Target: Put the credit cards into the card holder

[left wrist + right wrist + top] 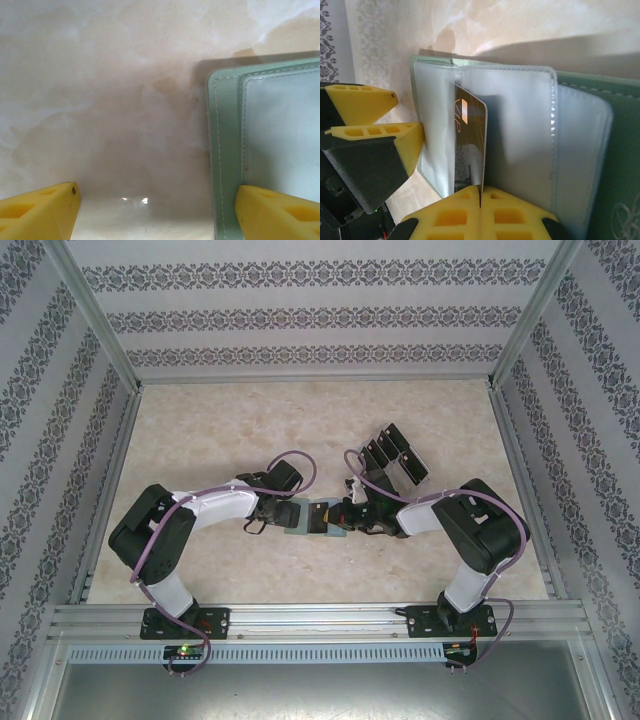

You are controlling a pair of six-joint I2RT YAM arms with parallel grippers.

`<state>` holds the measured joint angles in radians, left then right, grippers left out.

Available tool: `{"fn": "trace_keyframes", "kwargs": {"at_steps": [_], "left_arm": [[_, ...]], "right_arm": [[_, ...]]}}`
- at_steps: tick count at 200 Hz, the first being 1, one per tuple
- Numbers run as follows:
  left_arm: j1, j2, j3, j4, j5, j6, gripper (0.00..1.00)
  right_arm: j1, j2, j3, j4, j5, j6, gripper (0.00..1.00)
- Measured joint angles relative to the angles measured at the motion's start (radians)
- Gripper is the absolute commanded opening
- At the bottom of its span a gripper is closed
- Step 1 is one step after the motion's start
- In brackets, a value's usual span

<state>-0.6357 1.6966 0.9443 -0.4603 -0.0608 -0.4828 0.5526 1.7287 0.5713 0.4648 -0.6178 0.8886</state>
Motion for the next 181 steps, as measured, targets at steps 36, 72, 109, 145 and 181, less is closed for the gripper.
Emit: {"fn": "trace_keyframes", "kwargs": {"at_steps": [36,72,109,145,181], "left_arm": [[0.000,-0.002,-0.002,0.003,0.000,0.000,0.82],[0.000,-0.003,-0.003,0.004,0.000,0.000,0.82],[0.000,-0.003,-0.005,0.005,0.000,0.000,0.82],[0.000,-0.007,-0.007,0.004,-0.016,0.000,0.82],[0.000,-0.026,-0.021,0.003,-0.052,-0.014,0.84]], "right_arm": [[0.000,0.000,-0.002,0.010,0.003,0.023,0.00],[0.000,0.003,-0.002,0.014,0.000,0.026,0.00],[0.000,0.012,-0.002,0.032,-0.011,0.036,0.00],[0.002,0.031,-0.005,0.079,-0.023,0.064,0.00],[0.011,0.035,-0.005,0.097,-0.023,0.078,0.00]]}}
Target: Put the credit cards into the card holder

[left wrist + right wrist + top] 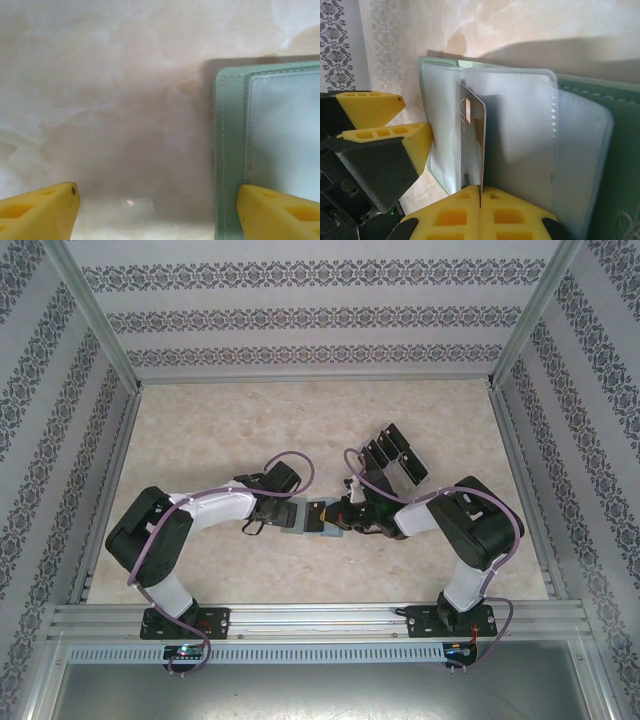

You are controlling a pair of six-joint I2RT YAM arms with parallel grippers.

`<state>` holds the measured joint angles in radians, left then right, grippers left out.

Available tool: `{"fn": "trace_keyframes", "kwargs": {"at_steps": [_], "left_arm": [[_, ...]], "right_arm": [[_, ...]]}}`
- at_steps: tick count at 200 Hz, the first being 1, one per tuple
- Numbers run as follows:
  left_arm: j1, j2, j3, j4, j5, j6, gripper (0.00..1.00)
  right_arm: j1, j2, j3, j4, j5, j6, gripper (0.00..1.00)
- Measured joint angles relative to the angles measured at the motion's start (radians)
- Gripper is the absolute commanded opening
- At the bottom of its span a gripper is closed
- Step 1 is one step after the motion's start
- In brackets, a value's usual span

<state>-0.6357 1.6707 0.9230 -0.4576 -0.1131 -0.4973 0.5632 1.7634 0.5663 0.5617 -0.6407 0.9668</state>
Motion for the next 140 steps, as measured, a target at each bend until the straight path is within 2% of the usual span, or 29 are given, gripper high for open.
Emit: {"fn": "trace_keyframes", "kwargs": {"at_steps": [140], "left_arm": [[0.000,-0.040,-0.009,-0.037,-0.072,-0.019,0.86]], "right_arm": [[0.003,0.000,-0.005,0.020,-0.001,0.012,0.00]]}}
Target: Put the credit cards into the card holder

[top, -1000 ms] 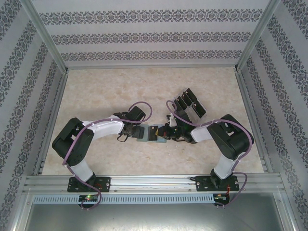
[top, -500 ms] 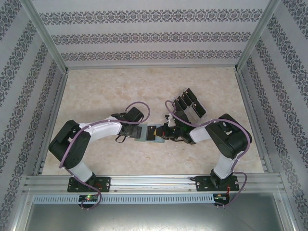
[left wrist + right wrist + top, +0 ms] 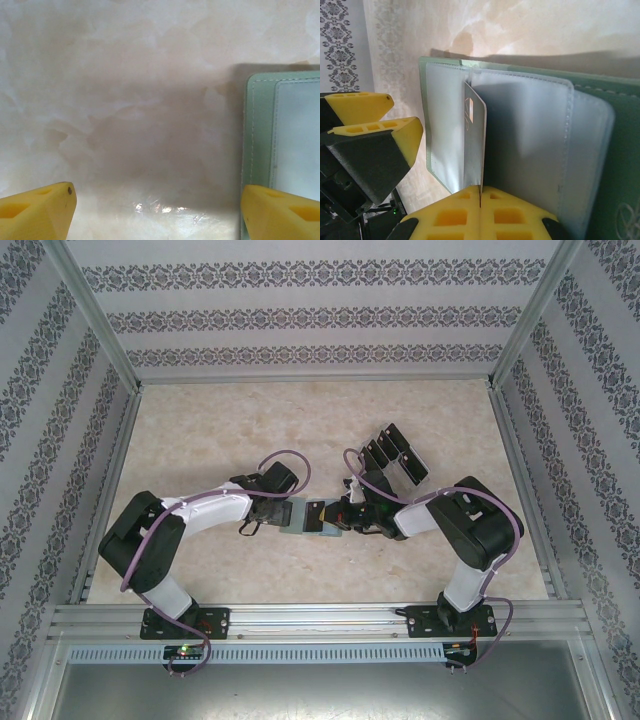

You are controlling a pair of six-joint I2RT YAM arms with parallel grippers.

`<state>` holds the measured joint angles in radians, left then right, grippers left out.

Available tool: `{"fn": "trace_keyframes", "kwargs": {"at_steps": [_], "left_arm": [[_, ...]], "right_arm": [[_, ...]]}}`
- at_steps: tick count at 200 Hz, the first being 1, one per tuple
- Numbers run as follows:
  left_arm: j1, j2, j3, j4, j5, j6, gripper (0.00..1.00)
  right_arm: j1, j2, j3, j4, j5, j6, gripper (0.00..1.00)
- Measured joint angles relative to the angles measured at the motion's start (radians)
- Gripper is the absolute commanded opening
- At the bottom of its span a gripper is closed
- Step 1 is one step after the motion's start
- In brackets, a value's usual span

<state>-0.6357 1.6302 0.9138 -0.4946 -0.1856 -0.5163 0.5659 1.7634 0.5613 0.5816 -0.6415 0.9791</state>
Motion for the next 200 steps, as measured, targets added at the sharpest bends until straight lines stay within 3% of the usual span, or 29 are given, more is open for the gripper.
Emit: {"fn": "trace_keyframes", "kwargs": {"at_steps": [133,163,200], "left_arm": [[0.000,0.025,-0.005,0.004,0.001,0.000,0.82],[0.000,0.025,-0.005,0.005,0.002,0.000,0.82],[0.000,0.025,-0.005,0.005,0.002,0.000,0.82]], "right_arm": [[0.008,0.040,-0.002,0.075,-0.006,0.040,0.00],[0.008,0.035,-0.001,0.078,-0.008,0.038,0.23],[0.018,-0.004,0.001,0.064,0.005,0.035,0.44]]}}
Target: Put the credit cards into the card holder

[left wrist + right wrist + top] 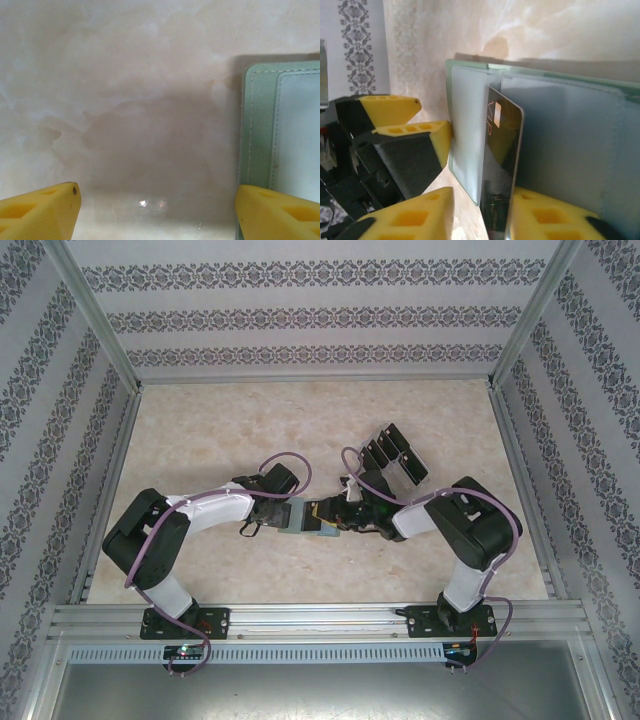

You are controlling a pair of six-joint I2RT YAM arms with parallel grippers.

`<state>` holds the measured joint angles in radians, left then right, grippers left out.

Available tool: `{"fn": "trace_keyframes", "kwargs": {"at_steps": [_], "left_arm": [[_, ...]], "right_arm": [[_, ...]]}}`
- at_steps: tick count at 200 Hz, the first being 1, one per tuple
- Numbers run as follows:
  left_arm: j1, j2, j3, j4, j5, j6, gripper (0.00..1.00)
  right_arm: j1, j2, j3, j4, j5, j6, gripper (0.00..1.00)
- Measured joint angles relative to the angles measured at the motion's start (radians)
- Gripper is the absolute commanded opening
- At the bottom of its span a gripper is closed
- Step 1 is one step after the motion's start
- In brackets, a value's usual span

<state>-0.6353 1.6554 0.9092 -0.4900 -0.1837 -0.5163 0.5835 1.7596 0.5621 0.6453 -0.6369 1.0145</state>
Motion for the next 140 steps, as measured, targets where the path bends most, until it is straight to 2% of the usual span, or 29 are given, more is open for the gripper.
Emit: {"fn": "trace_keyframes", "kwargs": {"at_steps": [43,104,122,140], "left_arm": [[0.000,0.000,0.000,0.003,0.010,0.000,0.82],[0.000,0.002,0.015,-0.011,0.015,0.000,0.82],[0.000,0.000,0.024,-0.023,0.019,0.000,0.81],[0.000,-0.010,0.038,-0.039,0.024,0.000,0.82]], "right_arm": [[0.002,-0.078,0.007,-0.124,0.038,-0.036,0.60],[0.002,-0.131,0.041,-0.307,0.091,-0.101,0.61],[0.001,-0.145,0.043,-0.340,0.109,-0.108,0.53],[0.001,-0.162,0.043,-0.373,0.132,-0.126,0.31]]}}
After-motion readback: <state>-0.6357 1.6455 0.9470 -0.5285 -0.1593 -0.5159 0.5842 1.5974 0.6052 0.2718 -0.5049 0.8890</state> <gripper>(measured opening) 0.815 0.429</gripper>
